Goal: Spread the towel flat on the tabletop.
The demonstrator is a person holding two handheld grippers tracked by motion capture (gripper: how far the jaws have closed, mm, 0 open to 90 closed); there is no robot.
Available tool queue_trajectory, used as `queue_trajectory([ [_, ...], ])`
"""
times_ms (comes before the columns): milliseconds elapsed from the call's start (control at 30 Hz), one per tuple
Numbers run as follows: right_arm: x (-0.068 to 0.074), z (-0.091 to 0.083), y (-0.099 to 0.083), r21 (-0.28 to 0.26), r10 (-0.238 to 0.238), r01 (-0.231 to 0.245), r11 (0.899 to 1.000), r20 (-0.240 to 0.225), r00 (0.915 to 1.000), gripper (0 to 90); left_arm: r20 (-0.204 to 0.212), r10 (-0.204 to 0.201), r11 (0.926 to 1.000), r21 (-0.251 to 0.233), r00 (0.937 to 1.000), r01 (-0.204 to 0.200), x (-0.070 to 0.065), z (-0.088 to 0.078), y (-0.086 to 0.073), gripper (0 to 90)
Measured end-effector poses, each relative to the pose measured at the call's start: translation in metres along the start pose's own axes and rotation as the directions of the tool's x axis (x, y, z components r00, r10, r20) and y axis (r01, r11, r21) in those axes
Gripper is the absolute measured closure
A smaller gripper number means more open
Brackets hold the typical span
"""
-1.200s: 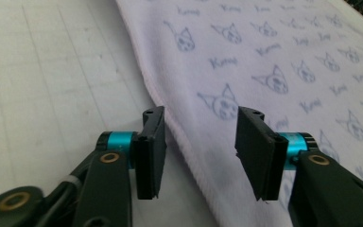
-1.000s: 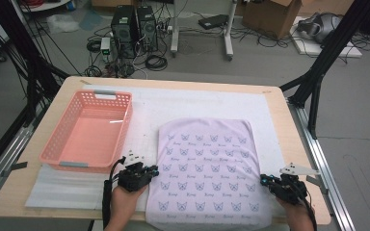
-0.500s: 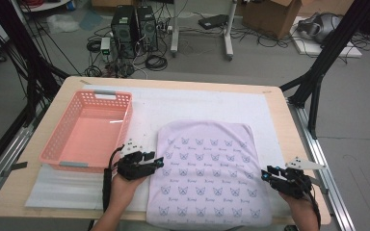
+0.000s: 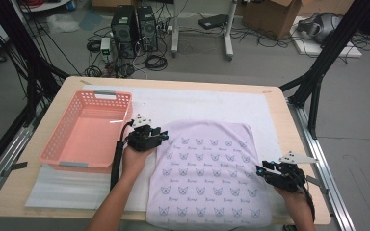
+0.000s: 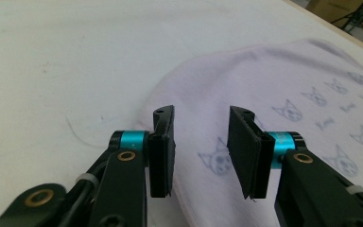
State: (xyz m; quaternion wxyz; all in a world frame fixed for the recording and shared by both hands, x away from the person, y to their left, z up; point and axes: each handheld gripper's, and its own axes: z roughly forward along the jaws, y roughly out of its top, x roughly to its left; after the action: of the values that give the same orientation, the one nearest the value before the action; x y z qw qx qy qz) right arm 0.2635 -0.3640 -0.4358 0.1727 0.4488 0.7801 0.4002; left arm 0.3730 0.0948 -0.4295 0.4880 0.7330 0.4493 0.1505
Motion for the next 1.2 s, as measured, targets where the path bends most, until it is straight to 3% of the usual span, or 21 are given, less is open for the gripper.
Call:
queue_trajectory([
  [100,-0.001,0.002,0.001,0.002,0.0,0.0,1.0,-0.002,1.0,60.6,-0.021,-0.014,0.9997,-0.019,0.9997,0.013,0.004,0.01,0.0,62.4],
  [267,-0.002,0.004,0.002,0.005,-0.003,0.003,1.0,-0.007,1.0,60.6,-0.021,-0.037,0.9982,0.048,0.9991,0.038,0.009,0.025,-0.008,67.8],
  [400,-0.003,0.005,0.002,0.005,-0.007,0.007,1.0,-0.009,0.9999,60.6,-0.035,0.007,0.9977,0.068,0.9994,-0.005,0.003,0.028,-0.009,88.0],
  [433,-0.003,0.005,0.002,0.005,-0.009,0.009,1.0,-0.009,0.9999,60.6,-0.034,0.013,0.9975,0.069,0.9993,-0.011,0.001,0.028,-0.009,89.4],
  [600,-0.003,0.005,0.002,0.003,-0.004,0.004,1.0,-0.005,1.0,60.4,0.014,0.087,0.9934,0.074,0.9961,-0.088,-0.014,0.025,-0.007,89.3],
  [700,-0.003,0.005,0.002,0.01,-0.002,0.002,1.0,-0.004,1.0,60.2,0.057,0.099,0.9862,0.127,0.9935,-0.105,-0.022,0.03,-0.011,78.3],
  [767,-0.002,0.004,0.002,0.009,-0.005,0.005,1.0,-0.004,1.0,60.2,0.023,0.117,0.9856,0.121,0.9929,-0.118,-0.024,0.03,-0.01,68.4],
  [800,-0.002,0.004,0.003,0.006,-0.005,0.005,1.0,-0.004,1.0,60.2,-0.018,0.114,0.9898,0.089,0.9934,-0.112,-0.023,0.027,-0.008,65.3],
  [867,-0.002,0.004,0.003,0.005,-0.004,0.004,1.0,-0.002,1.0,60.2,-0.041,0.061,0.9982,0.007,0.9973,-0.06,-0.016,0.022,-0.003,65.3],
  [900,-0.002,0.004,0.002,0.007,-0.004,0.004,1.0,-0.004,1.0,60.2,-0.063,0.054,0.9984,-0.012,0.9965,-0.055,-0.013,0.021,0.0,65.3],
  [967,-0.002,0.004,0.002,0.008,-0.006,0.006,1.0,-0.006,1.0,60.2,-0.1,0.045,0.9988,0.024,0.994,-0.043,-0.006,0.025,0.005,62.6],
  [1033,-0.002,0.004,0.002,0.008,-0.006,0.006,1.0,-0.008,0.9999,60.2,-0.09,-0.011,0.9992,0.036,0.9959,0.014,0.002,0.031,0.007,58.9],
  [1133,-0.002,0.003,0.002,0.009,-0.007,0.007,1.0,-0.012,0.9999,60.2,-0.088,-0.037,0.9968,0.067,0.9954,0.043,0.006,0.04,0.003,57.8],
  [1200,-0.002,0.003,0.002,0.007,-0.007,0.007,1.0,-0.012,0.9999,60.2,-0.1,-0.007,0.9965,0.083,0.9949,0.016,0.004,0.044,0.0,62.0],
])
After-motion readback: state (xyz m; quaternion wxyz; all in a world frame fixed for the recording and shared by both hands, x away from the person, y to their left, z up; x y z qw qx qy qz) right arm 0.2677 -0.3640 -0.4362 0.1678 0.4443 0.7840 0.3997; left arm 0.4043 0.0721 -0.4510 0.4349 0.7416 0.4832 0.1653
